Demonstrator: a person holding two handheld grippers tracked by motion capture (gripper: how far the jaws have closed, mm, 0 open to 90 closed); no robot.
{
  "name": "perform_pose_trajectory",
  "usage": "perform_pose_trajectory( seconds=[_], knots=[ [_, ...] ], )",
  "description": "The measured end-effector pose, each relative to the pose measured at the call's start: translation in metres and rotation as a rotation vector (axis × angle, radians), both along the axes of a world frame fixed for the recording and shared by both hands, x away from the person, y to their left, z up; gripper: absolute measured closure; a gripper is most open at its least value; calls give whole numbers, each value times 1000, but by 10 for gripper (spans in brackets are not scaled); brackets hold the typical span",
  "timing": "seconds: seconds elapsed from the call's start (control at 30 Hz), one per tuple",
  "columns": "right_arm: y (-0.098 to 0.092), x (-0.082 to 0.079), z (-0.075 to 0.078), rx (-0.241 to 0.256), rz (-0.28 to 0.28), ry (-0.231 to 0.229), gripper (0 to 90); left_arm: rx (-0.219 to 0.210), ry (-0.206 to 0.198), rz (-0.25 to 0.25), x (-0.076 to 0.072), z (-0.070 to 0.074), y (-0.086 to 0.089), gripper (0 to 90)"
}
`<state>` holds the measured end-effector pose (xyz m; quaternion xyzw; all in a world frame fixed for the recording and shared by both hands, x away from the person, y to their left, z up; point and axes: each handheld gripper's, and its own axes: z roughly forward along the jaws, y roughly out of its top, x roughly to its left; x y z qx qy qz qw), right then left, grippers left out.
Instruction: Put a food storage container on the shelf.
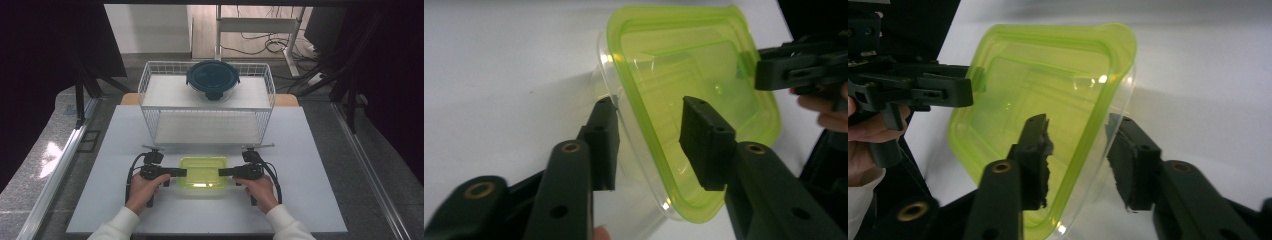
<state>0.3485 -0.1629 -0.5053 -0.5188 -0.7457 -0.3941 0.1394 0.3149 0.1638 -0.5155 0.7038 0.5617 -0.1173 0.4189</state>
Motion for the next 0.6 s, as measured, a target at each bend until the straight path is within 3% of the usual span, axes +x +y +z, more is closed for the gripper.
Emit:
perform_pose_trajectory(
  seconds=[0.1,0.3,0.6],
  knots=[
    [-3,0,-1,15,-18,20,666,-50,22,-2,-1,-3,2,696],
    [-3,-3,2,-6,-15,2,708,-48,4,12,-4,1,1,728],
    [-6,-7,12,6,-9,-39,766,-46,-18,8,-8,7,2,782]
  ],
)
